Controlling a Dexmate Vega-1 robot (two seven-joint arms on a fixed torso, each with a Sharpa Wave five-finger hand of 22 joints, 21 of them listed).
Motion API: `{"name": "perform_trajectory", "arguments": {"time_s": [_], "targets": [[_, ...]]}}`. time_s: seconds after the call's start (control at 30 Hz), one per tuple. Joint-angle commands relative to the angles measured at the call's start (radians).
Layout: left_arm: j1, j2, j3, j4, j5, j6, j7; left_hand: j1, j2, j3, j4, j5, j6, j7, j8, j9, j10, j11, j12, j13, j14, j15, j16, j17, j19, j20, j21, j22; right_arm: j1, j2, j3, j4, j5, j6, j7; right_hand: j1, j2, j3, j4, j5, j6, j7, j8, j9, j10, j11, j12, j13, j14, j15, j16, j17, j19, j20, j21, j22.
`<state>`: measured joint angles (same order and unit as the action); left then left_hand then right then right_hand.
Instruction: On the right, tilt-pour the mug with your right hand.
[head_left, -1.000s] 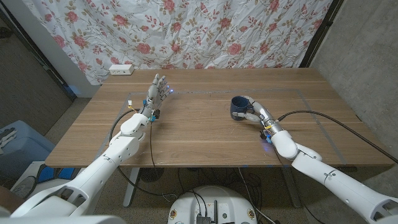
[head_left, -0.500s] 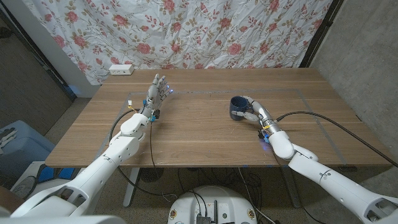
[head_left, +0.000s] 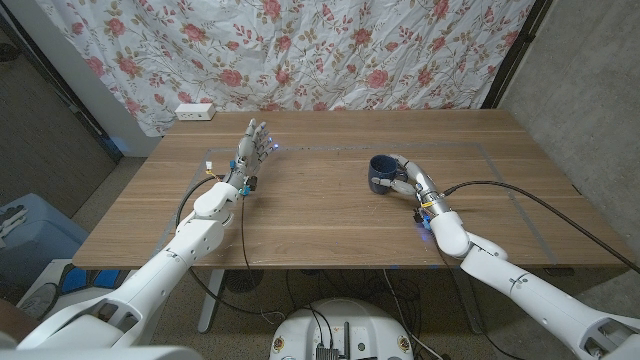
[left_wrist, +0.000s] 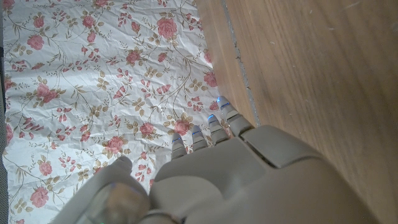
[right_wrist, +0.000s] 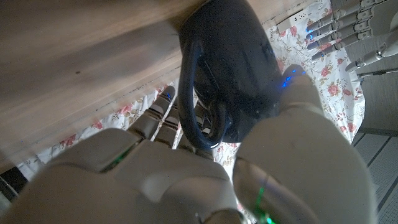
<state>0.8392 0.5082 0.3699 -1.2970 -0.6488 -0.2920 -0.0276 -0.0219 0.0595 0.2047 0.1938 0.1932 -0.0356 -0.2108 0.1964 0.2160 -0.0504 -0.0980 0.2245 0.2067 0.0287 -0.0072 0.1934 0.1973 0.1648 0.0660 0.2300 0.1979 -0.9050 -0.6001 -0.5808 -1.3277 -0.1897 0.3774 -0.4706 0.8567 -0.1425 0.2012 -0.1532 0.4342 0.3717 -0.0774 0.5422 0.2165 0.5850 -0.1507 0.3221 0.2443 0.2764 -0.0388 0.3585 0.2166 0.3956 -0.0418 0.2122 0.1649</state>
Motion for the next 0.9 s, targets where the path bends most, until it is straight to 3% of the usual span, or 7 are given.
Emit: {"name": "perform_trajectory", "arguments": {"time_s": [0.03, 0.5, 0.9], "targets": [[0.0, 0.0, 0.0, 0.0, 0.0, 0.0, 0.0, -0.003, 0.119, 0.006, 0.001, 0.008, -0.003, -0.007, 0.006, 0.003, -0.004, -0.005, 0.004, 0.005, 0.008, -0.004, 0.005, 0.005, 0.008, -0.001, 0.006, 0.003, 0.003, 0.011, -0.001, 0.01, -0.008, 0.008, -0.035, 0.021, 0.007, -0.006, 0.002, 0.005, 0.038, -0.009, 0.016, 0.005, 0.041, -0.004, 0.012, 0.006, 0.028, -0.14, 0.011, 0.002, 0.017, -0.041, -0.004, 0.005], [0.0, 0.0, 0.0, 0.001, 0.0, 0.0, 0.0, -0.003, 0.119, 0.006, 0.001, 0.008, -0.003, -0.006, 0.006, 0.003, -0.004, -0.008, 0.004, 0.005, 0.008, -0.004, 0.005, 0.005, 0.009, -0.001, 0.006, 0.003, -0.001, 0.013, 0.01, -0.005, 0.014, 0.009, -0.035, 0.03, 0.014, -0.008, 0.006, 0.003, 0.084, -0.007, 0.04, 0.006, 0.092, -0.014, 0.02, 0.014, 0.079, -0.156, 0.026, 0.004, 0.042, -0.047, -0.004, 0.006], [0.0, 0.0, 0.0, 0.001, 0.0, 0.0, 0.0, -0.003, 0.119, 0.006, 0.001, 0.008, -0.003, -0.007, 0.006, 0.003, -0.003, -0.005, 0.004, 0.005, 0.008, -0.004, 0.005, 0.005, 0.009, 0.0, 0.006, 0.003, -0.014, -0.016, 0.034, -0.069, 0.032, -0.018, -0.004, 0.048, 0.031, -0.001, 0.005, 0.003, 0.102, -0.006, 0.049, 0.006, 0.109, -0.016, 0.021, 0.018, 0.093, -0.161, 0.031, 0.006, 0.051, -0.048, -0.005, 0.006]]}}
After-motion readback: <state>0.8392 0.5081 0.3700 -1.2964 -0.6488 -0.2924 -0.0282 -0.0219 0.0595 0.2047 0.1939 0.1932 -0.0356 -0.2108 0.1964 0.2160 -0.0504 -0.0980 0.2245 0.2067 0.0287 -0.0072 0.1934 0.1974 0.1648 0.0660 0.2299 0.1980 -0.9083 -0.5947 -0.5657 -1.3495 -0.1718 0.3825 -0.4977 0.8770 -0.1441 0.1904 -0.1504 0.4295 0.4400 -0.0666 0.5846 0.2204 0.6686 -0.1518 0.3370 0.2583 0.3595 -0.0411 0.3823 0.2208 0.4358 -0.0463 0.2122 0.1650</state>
